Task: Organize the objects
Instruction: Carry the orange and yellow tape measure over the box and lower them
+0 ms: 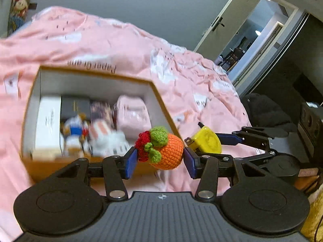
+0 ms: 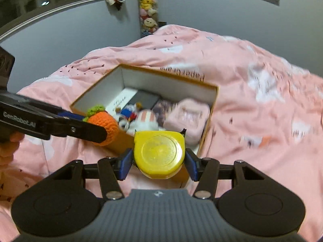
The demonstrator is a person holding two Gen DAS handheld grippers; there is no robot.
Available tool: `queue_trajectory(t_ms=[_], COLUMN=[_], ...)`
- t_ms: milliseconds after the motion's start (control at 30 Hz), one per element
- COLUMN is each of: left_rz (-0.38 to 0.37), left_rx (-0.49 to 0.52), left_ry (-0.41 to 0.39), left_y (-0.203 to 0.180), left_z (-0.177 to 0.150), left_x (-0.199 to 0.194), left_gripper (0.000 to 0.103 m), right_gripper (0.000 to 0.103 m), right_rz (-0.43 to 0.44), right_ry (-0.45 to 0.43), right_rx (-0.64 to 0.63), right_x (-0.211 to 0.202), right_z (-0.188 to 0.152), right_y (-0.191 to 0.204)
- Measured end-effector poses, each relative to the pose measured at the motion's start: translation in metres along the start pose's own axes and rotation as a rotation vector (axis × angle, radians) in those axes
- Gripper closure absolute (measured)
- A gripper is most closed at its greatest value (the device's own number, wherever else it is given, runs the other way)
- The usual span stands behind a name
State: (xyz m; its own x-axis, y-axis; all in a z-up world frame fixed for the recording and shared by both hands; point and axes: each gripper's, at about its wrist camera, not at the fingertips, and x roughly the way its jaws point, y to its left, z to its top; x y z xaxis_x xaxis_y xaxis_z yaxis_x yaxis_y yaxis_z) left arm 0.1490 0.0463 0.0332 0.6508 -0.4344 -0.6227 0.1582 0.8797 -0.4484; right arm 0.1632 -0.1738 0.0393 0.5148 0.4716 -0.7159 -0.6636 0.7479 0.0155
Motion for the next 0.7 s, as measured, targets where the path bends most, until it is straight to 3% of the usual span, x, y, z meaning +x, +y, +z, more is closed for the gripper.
queue_trajectory(t_ms=[100,267,367,600,700], left_rz=[-0.012,0.016,0.010,0.017,-0.014], left_rx=[-0.003,-0.012,-0.044,-0.064,-0.075], left_ry=[0.035,0.107,0.134,0.171,0.178], left_y=[0.006,0.026,0.039,0.061,0.064], left_z=[0.024,0.044,0.048,0.053,0.053], left_x=[0.016,0.055,0.069,0.093,0.101], left_gripper=[0.047,0.047,0.047,0.047,0.047], right_gripper=[0.046,0.046,0.046,0.046,0.046], right_rz=[0.004,0.037,0.063,0.044,0.089], right_ry=[0.058,0.236,0.343,0.519,0.604], right_rx=[-0.052,-0.059,-0.001,-0.049,-0.050], right_x=[0.025,0.081,0.112,0.160,0.179], right_z=[0.028,0.056,0.061,0.064,0.065], right_y=[-0.009,-0.026,-0.035,-0.025,-0.025])
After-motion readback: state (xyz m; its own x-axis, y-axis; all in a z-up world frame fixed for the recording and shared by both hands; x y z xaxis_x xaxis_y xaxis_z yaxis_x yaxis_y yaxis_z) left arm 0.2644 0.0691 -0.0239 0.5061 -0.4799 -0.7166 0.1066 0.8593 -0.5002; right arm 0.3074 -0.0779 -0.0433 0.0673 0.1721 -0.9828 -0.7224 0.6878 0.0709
